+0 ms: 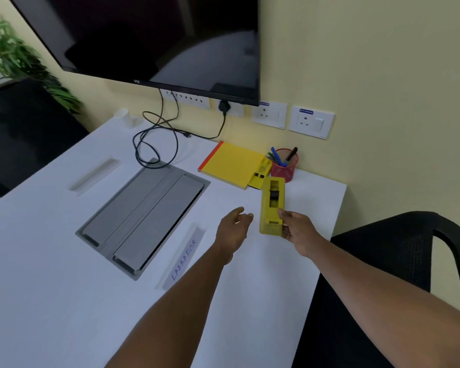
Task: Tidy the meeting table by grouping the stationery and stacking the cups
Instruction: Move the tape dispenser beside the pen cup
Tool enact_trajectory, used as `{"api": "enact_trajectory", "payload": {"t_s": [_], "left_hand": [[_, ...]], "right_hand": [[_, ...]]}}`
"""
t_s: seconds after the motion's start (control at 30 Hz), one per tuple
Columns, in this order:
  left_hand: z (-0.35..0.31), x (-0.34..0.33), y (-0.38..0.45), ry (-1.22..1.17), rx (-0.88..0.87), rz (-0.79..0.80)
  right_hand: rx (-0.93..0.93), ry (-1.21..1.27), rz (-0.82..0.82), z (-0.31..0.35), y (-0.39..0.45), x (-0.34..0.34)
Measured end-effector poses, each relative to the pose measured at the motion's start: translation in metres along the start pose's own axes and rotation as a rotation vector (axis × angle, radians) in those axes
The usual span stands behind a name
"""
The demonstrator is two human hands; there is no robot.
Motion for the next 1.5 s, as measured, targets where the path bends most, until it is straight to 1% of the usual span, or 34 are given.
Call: {"api": "enact_trajectory", "payload": {"t_s": [0.1,0.23,0.33,0.43,0.7,0.83,1.0,1.17,1.23,1.3,1.5], "left_hand": [[-0.007,-0.016,0.015,0.039,-0.008,0.015],[-0.016,-0.036,0.032,0.19,-0.078,0.019],[-0.019,-0.046,0.046,0.218,-0.092,0.026],[-0.018,-0.051,0.055,0.237,-0.096,0.028],[-0.003,-0.052,0.07,0.246,-0.079,0.014],[0.004,-0.047,0.07,0.242,-0.075,0.008],[0.012,-0.038,0.069,0.23,-0.067,-0.01],[0.022,-0.024,0.062,0.199,-0.043,-0.053],[0.022,-0.02,0.059,0.191,-0.04,-0.059],[0.021,-0.016,0.053,0.176,-0.038,-0.069],[0.001,-0.005,0.027,0.141,-0.068,-0.085]], "right_hand": [[-0.021,0.014,-0.104,0.003,0.024,0.025],[-0.061,0.005,-0.23,0.007,0.057,0.055],[-0.093,0.018,-0.327,0.012,0.078,0.075],[-0.102,0.031,-0.387,0.019,0.093,0.087],[-0.136,-0.113,-0.452,0.022,0.117,0.101],[-0.111,-0.192,-0.482,0.026,0.122,0.103],[-0.151,-0.12,-0.448,0.024,0.124,0.096],[-0.171,-0.102,-0.424,0.029,0.121,0.092],[-0.155,-0.095,-0.407,0.033,0.115,0.092],[-0.096,-0.125,-0.398,0.042,0.106,0.093],[0.101,-0.252,-0.592,0.068,0.053,0.095]]}}
Point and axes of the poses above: each hand's wrist, its own y-axis towards the middle knuckle, its own x-axis out of the back of the hand, z = x × y, the point moved 10 cm from there along y, towards the middle knuckle, and after that the axes turned 8 degrees about -y, right-handed, at the moved point
